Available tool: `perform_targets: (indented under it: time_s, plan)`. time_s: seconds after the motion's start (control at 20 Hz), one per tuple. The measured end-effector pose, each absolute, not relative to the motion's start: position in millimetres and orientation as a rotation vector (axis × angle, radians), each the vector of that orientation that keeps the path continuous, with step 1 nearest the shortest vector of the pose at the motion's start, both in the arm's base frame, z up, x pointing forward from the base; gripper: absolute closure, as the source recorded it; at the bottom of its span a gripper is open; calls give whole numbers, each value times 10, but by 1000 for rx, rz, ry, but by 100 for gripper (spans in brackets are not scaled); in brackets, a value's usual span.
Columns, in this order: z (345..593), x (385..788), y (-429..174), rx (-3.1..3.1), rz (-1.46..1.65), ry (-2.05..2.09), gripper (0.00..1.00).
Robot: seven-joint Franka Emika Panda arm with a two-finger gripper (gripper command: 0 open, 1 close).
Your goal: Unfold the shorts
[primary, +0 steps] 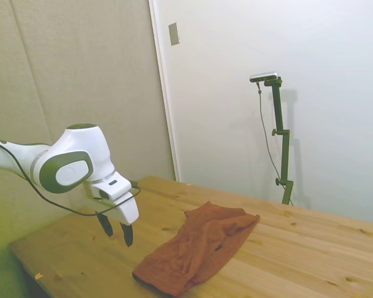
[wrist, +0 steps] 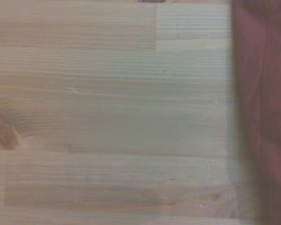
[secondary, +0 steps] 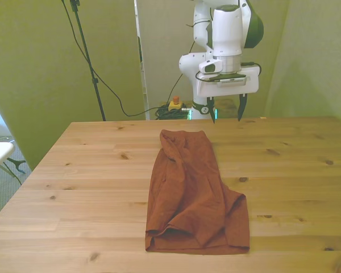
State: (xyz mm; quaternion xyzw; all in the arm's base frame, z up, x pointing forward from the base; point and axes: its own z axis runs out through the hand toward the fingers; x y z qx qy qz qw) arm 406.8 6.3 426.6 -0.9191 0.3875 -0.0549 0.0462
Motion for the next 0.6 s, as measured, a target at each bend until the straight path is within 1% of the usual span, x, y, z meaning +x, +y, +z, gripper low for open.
perform_targets:
  time_s: [0.1,0.2,0.45,0.6]
  plan:
    - [4257,4075,50,-2814,-173,1200,0]
    - [4301,4095,-113,-2791,-186,1240,0]
    - [4577,4123,-880,-2688,-221,1346,0]
    - [4629,4014,-1449,-2616,-188,1398,0]
